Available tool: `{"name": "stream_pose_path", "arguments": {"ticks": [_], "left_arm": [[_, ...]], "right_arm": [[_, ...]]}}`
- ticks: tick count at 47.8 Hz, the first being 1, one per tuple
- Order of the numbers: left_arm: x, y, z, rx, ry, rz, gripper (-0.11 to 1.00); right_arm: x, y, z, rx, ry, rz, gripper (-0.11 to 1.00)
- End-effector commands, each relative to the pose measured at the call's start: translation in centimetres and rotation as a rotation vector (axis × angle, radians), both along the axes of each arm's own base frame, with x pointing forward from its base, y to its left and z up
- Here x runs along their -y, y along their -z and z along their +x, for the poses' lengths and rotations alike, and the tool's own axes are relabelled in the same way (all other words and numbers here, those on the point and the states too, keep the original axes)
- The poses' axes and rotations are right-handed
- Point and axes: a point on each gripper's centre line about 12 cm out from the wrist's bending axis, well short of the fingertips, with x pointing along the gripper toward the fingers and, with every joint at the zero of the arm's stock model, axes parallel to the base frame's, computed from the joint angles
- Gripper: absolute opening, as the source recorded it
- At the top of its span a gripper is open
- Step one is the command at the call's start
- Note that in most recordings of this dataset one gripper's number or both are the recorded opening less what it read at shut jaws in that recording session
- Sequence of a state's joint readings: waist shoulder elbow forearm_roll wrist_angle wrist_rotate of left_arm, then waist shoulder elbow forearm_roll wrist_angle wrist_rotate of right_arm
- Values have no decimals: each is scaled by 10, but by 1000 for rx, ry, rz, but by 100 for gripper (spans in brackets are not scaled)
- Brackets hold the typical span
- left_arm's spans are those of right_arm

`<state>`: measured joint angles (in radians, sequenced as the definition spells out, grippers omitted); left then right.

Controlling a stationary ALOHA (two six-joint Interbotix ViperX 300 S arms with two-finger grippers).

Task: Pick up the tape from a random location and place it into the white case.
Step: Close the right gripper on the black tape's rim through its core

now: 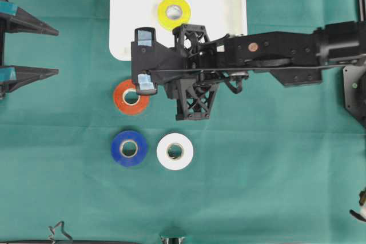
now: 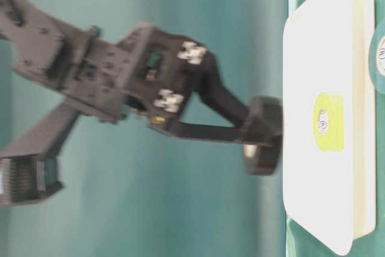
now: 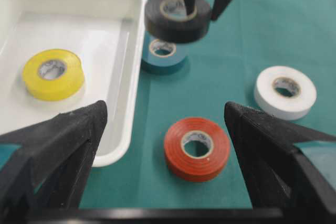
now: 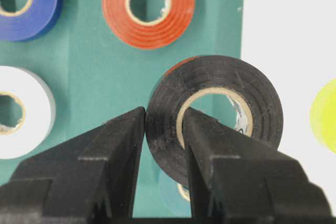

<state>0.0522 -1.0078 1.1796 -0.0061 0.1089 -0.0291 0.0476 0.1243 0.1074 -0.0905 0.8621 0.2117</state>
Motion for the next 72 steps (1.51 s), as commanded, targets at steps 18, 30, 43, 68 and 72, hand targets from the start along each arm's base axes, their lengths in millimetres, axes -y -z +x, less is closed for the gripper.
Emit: {"name": "stream_pose_path", "arguments": {"ticks": [18,30,43,68,72], "left_arm": [[0,-4,2,12,-1,-2,98],[0,-4,2,12,-1,-2,98],[0,-4,2,12,-1,-2,98],[0,-4,2,12,-1,-2,98],[0,-4,2,12,0,-1,98]], "right_arm": [[2,-77,-15,93,11,-3,26],[1,-78,-15,95,10,-3,26],[1,-78,-15,93,10,-3,26],[1,-78,-15,92,10,-3,26],[2,-78,-15,93,12,-3,26]]}}
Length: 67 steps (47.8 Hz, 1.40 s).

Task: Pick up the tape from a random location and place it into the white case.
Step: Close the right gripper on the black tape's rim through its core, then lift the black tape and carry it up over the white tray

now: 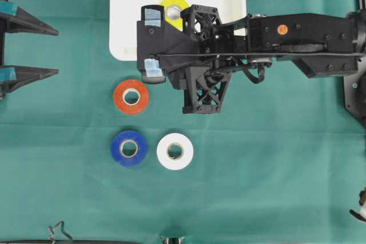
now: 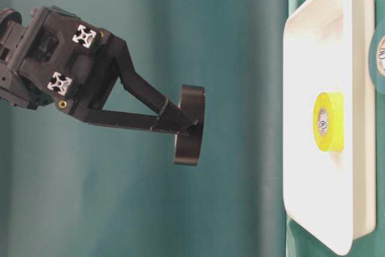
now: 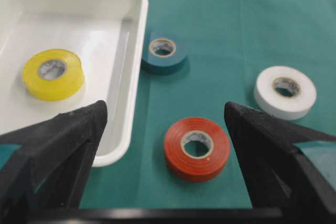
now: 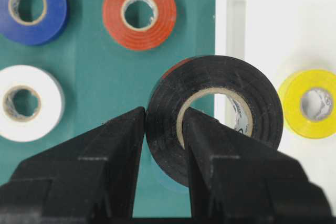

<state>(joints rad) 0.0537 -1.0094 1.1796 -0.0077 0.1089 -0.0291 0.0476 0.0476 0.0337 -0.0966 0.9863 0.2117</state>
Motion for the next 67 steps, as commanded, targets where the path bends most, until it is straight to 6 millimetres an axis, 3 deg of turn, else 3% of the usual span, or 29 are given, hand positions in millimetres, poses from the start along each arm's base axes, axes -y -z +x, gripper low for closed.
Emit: {"name": "stream_pose_path", "arguments": {"ticks": [1,38,54,67], "left_arm": [[0,-4,2,11,1,-1,98],[0,-4,2,12,1,1,98],[0,-4,2,12,1,-1,98],[0,-4,2,11,3,-1,98]], "right_arm": [[0,-25,-3,65,1,3,26],[3,-25,-3,65,9,3,26],[46,-23,-5,53,85,-17,26],[106,-22,-14,53,200,-37,26]]}}
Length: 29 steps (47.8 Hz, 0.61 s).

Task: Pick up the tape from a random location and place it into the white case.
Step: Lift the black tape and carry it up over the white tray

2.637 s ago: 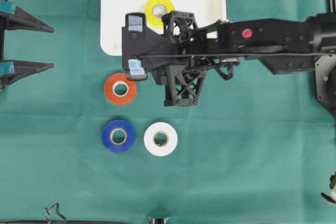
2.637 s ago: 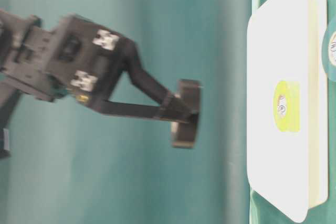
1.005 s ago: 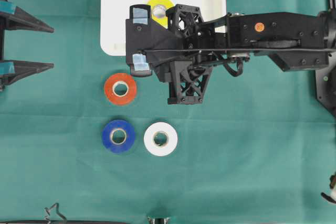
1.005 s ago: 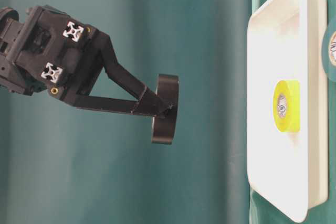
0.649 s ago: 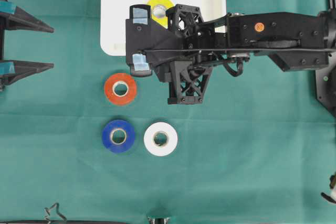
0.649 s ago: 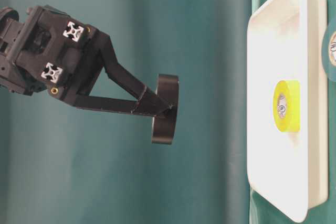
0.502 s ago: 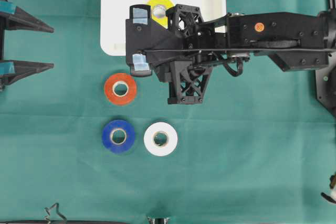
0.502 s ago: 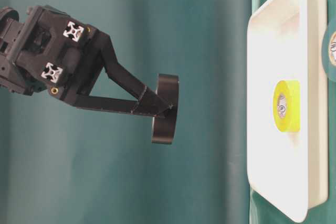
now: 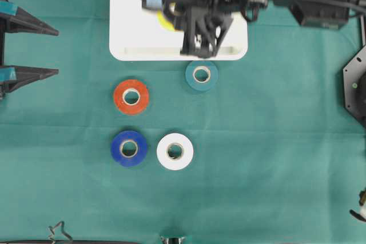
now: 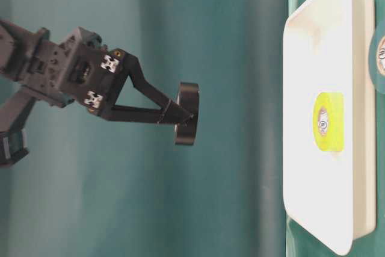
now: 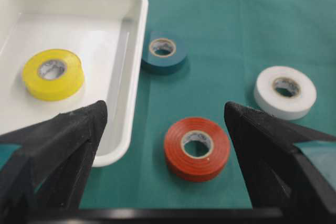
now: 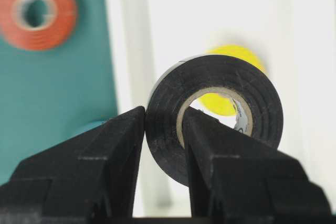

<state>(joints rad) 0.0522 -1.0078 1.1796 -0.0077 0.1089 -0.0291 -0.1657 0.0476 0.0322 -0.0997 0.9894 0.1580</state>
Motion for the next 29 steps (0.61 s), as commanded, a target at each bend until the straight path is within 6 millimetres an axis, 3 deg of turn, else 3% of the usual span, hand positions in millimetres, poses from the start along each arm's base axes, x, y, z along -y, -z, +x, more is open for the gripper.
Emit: {"name": "stream_pose_path", "arguments": {"ticks": [1,10,19,29], "left_arm": [[0,-4,2,12,0,-1,98],[0,-4,2,12,0,-1,98],[0,-4,2,12,0,-1,98],[0,-4,2,14,1,1,98]], "right_arm": [[18,-22,-7,61,42,-14,26],[40,-17,-12,65,92,-19,26],[43,-14,-19,51,103,-14,26],[49,-9,-42,40,142,-6,26]]}}
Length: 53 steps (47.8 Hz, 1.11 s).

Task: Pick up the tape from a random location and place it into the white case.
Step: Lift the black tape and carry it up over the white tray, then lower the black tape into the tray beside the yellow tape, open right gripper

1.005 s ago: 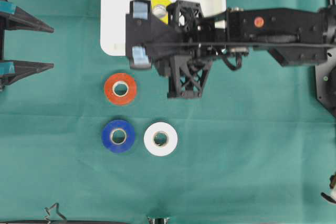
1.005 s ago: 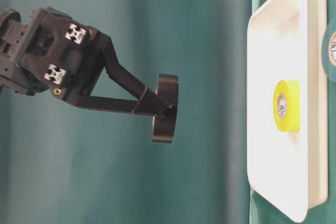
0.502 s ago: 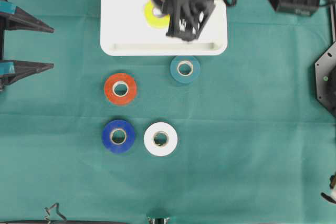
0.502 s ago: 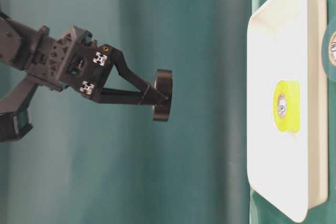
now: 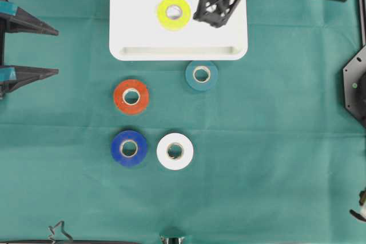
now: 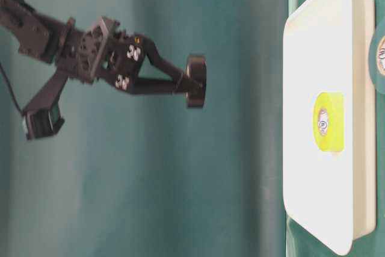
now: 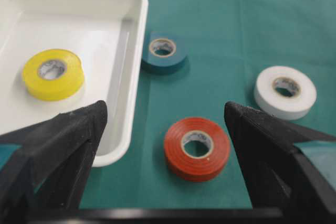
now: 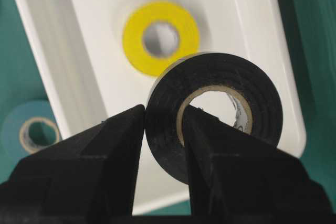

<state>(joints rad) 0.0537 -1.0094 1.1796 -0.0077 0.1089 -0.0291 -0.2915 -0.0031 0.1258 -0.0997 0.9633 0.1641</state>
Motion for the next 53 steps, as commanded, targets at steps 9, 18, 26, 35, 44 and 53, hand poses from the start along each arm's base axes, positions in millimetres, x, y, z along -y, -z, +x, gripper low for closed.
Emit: {"name": "stream_pose_path", "arguments": {"ticks": [9,18,26,35,44,53], "left_arm": [[0,-4,2,11,1,1,98],[0,-5,3,18,1,-1,98],[0,-5,3,18,1,-1,98],[0,-5,3,18,1,1,98],[0,-5,3,18,1,1,98],[0,-5,3,18,1,-1,98]], "right_arm": [[1,-16,-26,55,24,-16,26],[1,-17,-26,69,21,-23,26],[2,-17,-26,70,21,-24,26],[2,-17,-26,72,21,-23,26],[2,-17,-26,70,21,-22,26],[2,-17,-26,70,21,-22,26]]}}
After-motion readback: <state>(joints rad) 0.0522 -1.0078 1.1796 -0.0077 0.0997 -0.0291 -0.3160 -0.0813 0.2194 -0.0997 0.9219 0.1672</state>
